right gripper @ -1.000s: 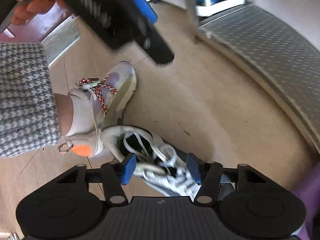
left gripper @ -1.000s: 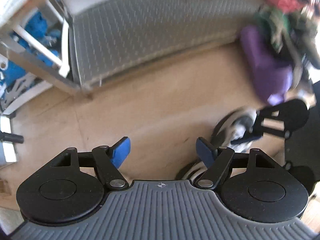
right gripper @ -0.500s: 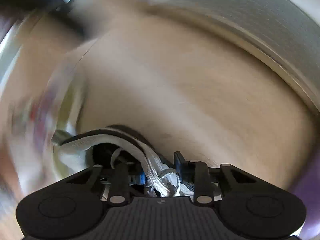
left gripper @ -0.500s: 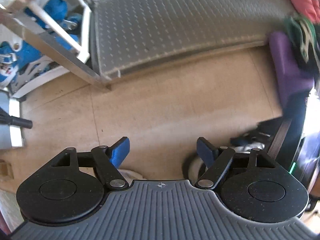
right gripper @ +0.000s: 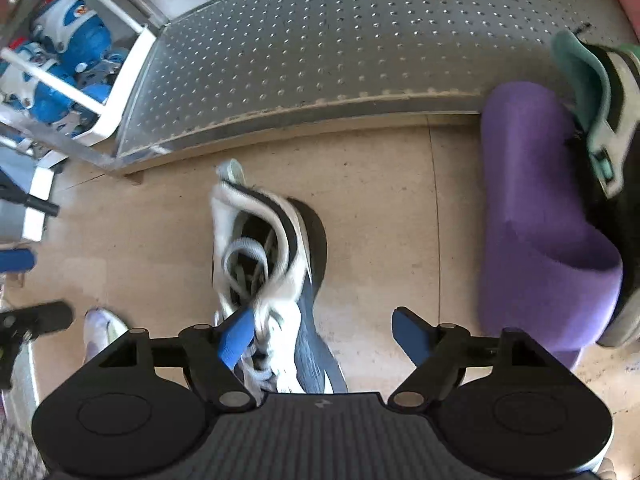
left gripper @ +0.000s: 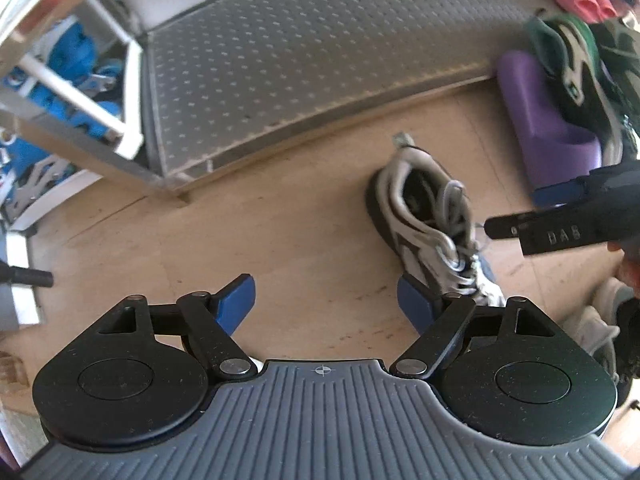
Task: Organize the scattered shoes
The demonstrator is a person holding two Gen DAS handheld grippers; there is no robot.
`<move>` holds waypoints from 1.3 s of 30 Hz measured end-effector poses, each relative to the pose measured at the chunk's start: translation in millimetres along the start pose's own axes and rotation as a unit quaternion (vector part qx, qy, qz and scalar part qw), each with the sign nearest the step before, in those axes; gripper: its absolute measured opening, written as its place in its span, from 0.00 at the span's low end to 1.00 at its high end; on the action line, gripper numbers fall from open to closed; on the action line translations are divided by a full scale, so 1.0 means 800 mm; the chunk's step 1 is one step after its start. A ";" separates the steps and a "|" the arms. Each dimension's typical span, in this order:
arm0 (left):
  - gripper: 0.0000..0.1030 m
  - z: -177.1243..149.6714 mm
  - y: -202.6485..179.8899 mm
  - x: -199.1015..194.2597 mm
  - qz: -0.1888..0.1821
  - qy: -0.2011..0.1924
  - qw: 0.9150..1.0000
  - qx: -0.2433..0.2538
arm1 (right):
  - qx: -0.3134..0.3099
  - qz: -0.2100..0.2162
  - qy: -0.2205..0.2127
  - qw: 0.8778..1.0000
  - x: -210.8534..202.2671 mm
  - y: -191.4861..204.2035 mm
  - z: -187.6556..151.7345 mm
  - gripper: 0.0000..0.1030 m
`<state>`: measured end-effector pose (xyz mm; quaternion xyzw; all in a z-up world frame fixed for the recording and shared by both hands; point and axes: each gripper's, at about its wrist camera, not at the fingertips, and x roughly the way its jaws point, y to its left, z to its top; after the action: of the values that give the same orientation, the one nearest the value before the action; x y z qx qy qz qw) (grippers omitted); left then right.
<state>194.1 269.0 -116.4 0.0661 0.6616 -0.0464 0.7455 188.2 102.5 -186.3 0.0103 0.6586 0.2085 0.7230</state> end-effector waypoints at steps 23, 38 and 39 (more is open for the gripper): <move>0.80 0.038 -0.318 -0.048 -0.092 -0.160 0.983 0.000 | 0.332 -0.091 -0.147 0.927 -0.206 -0.329 -0.147 0.81; 0.78 0.206 -0.534 -0.018 -0.009 -0.185 0.971 0.154 | 0.368 -0.002 -0.283 0.886 -0.237 -0.434 -0.112 0.70; 0.78 0.214 -0.543 -0.013 -0.004 -0.187 0.969 0.161 | 0.380 -0.002 -0.283 0.881 -0.233 -0.442 -0.113 0.70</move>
<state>292.9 -187.4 -102.7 0.1727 0.4947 -0.1666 0.8353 195.1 -302.5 -123.5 0.3413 0.4549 -0.0715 0.8194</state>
